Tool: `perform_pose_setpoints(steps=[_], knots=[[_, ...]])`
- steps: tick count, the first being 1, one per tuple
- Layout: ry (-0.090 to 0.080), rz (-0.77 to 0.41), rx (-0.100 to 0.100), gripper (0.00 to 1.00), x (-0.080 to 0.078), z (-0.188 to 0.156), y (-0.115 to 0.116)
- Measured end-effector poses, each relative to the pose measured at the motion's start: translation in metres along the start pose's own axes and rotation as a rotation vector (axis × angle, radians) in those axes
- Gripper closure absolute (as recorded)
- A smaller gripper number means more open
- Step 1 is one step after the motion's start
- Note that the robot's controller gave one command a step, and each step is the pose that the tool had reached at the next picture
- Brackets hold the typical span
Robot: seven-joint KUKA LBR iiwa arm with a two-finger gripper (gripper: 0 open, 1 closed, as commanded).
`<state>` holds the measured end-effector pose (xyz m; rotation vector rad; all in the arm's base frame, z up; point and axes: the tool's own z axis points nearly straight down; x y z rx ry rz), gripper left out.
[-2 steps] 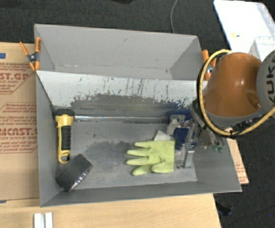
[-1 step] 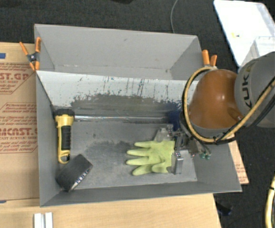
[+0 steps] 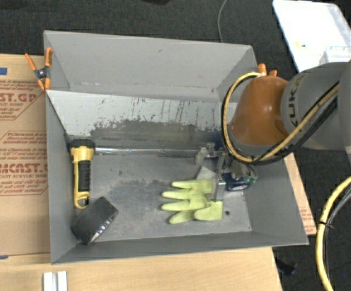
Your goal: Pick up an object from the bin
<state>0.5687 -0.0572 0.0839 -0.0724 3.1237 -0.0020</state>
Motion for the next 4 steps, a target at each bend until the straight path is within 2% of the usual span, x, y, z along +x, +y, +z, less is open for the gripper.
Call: perform_pose_setpoints(steps=[1,3,4], knots=[[0.008,-0.145,-0.002,0.00,0.015,0.013,0.003],[0.006,-0.120,-0.003,0.00,0.043,0.013,0.003],[0.004,-0.137,-0.003,0.00,0.075,0.007,-0.001]])
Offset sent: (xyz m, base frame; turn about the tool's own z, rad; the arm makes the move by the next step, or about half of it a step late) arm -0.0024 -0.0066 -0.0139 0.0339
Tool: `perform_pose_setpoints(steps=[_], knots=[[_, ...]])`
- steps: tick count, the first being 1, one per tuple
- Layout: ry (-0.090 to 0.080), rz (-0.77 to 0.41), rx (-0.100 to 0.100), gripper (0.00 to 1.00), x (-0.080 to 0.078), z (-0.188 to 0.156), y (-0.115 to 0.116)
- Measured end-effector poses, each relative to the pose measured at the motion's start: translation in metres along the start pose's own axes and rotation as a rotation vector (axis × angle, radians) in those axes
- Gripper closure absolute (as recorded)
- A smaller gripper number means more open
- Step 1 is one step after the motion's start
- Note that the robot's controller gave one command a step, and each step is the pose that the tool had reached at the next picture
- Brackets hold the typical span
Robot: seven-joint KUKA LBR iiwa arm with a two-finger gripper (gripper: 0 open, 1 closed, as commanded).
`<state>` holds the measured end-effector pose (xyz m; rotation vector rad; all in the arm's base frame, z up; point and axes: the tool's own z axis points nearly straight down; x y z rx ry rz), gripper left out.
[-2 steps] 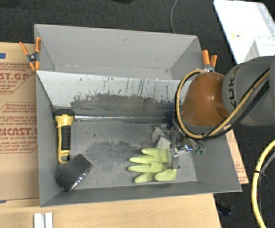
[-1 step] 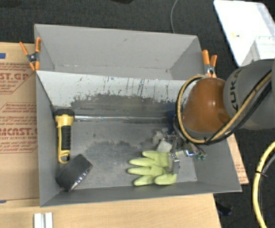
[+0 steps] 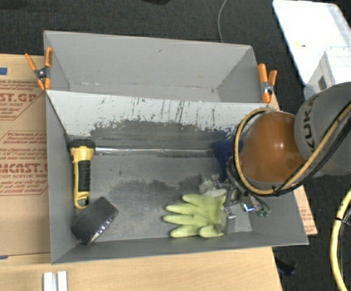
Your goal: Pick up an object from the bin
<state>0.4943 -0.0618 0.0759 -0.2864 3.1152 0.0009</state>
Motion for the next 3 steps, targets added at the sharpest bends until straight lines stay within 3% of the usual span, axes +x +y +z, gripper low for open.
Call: perform_pose_setpoints(steps=[1,2,3], knots=[[-0.002,0.019,0.000,0.00,0.006,0.002,0.005],[-0.003,0.014,0.001,1.00,-0.011,0.006,0.003],[-0.003,0.015,0.001,1.00,-0.011,0.006,0.003]])
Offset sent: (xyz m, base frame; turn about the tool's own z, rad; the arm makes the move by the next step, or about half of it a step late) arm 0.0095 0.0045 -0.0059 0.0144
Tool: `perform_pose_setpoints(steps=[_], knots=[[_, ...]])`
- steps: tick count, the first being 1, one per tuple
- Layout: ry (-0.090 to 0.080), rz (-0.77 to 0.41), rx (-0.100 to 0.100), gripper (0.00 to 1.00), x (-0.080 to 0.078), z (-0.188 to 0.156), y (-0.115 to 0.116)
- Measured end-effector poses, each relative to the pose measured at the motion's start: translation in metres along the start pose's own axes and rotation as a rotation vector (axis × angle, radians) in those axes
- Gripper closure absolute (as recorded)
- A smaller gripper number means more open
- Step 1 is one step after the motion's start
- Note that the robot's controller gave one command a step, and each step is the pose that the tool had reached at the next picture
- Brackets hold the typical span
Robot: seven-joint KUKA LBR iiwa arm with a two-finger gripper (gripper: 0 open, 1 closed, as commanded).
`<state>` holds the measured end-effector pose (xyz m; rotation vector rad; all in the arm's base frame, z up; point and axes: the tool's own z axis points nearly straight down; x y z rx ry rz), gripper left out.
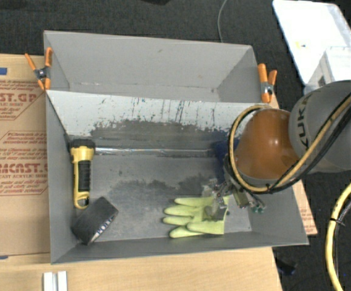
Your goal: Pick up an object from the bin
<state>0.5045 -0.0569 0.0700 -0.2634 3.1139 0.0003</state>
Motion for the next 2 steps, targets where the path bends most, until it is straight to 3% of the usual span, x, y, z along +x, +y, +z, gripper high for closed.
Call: perform_pose_setpoints(steps=[1,2], knots=[[0.007,-0.007,-0.002,1.00,-0.0030,-0.0595,-0.0002],[-0.001,-0.015,0.000,1.00,-0.0006,-0.0631,-0.0005]])
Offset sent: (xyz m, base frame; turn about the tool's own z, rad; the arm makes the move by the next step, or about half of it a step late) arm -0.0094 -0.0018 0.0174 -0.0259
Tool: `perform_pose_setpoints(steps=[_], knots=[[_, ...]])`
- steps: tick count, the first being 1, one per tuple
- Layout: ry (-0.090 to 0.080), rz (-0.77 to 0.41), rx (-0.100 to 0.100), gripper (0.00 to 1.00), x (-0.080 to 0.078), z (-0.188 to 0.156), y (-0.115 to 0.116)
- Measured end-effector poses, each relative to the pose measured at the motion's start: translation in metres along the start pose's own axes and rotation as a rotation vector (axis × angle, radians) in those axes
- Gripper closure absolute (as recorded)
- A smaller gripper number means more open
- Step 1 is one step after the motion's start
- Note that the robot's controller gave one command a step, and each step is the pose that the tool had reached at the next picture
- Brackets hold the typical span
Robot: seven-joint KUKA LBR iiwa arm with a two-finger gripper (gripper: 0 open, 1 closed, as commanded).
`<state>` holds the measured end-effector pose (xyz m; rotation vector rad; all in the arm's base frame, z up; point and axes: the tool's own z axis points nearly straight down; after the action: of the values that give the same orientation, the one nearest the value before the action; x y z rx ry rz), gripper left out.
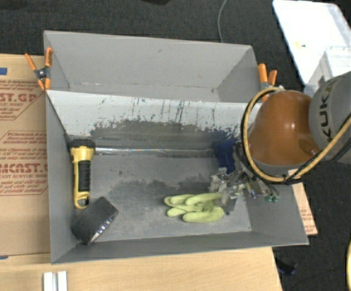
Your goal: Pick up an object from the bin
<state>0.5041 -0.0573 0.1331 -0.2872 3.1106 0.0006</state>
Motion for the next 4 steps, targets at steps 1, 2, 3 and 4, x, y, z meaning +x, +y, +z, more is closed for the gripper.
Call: perform_pose_setpoints(steps=[1,2,3,4], knots=[[-0.003,-0.155,0.002,1.00,0.006,0.049,-0.001],[-0.007,-0.162,0.001,1.00,0.004,0.086,-0.001],[-0.007,-0.138,0.001,1.00,0.006,0.069,0.001],[-0.001,-0.134,-0.001,1.00,0.000,0.004,0.004]])
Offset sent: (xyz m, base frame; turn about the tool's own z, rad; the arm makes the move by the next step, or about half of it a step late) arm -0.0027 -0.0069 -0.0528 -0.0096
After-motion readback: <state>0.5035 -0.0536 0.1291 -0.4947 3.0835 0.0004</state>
